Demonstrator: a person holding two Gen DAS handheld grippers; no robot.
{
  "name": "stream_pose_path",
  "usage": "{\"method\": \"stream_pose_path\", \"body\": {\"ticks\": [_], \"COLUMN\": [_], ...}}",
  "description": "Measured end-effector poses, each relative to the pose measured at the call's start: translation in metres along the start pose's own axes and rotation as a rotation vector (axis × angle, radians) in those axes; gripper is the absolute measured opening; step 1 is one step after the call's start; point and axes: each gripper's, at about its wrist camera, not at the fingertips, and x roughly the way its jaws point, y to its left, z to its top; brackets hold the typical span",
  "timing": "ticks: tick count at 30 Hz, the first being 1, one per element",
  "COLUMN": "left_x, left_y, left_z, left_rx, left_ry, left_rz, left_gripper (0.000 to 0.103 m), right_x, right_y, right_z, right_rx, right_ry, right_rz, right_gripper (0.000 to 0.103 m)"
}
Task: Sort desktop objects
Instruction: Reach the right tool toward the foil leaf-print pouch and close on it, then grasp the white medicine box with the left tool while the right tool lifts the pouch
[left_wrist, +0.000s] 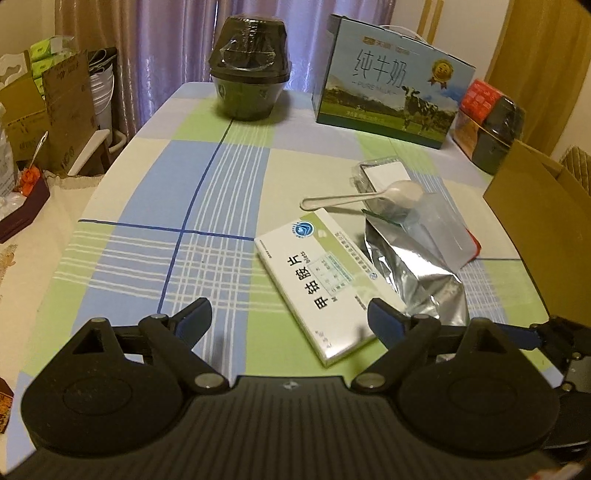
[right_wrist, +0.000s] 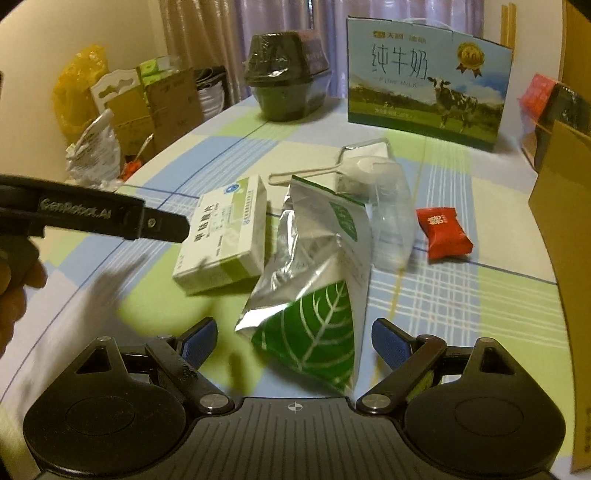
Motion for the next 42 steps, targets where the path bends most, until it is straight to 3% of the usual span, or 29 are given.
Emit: {"method": "stream_pose_path", "body": {"ticks": [8, 9, 10, 19, 25, 29, 32, 34, 37, 42], "left_x": [0.008, 0.009, 0.01, 0.022, 0.043, 0.059, 0.066, 0.063, 0.054, 0.029], "left_y": [0.002, 0.003, 0.003, -0.012, -0.033, -0.045, -0.052, -0.054, -0.055, -0.059], "left_z": [0.001, 0.001, 0.001, 0.006, 0.009, 0.011, 0.01, 0.007, 0.001, -0.021], "left_rx": [-0.02, -0.024, -0.027, -0.014, 0.03, 0.06, 0.094, 0.113, 0.125, 0.139], "left_ry": [0.012, 0.015, 0.017, 0.034, 0.065, 0.107, 0.123, 0.118, 0.114, 0.13], "left_rz": [-0.023, -0.025, -0.027, -0.055, -0.056, -0.002, 0.025, 0.033, 0.041, 0.031], "left_gripper": [0.089, 0.089, 0.089, 0.089, 0.089, 0.089, 0.088, 0.082, 0.075, 0.069], "right_x": [0.021, 0.022, 0.023, 0.006, -0.005, -0.012, -0.011, -0.007, -0.004, -0.02], "right_y": [-0.01, -0.011, -0.012, -0.016, -0.029, -0.031, -0.029, -0.028, -0.027, -0.033], "right_z": [0.016, 0.017, 0.018, 0.013, 0.006, 0.0, -0.002, -0.004, -0.01, -0.018], "right_rx": [0.051, 0.047, 0.039, -0.053, -0.055, -0.059, -0.075, -0.094, -0.137, -0.096], "right_ry": [0.026, 0.032, 0.039, 0.014, 0.018, 0.018, 0.025, 0.04, 0.052, 0.07], "right_rz": [-0.038, -0.042, -0.042, -0.09, -0.127, -0.126, -0.124, -0.126, -0.134, -0.14], "right_gripper": [0.087, 0.085, 0.076, 0.05, 0.049, 0.051, 0.061, 0.066, 0.065, 0.052]}}
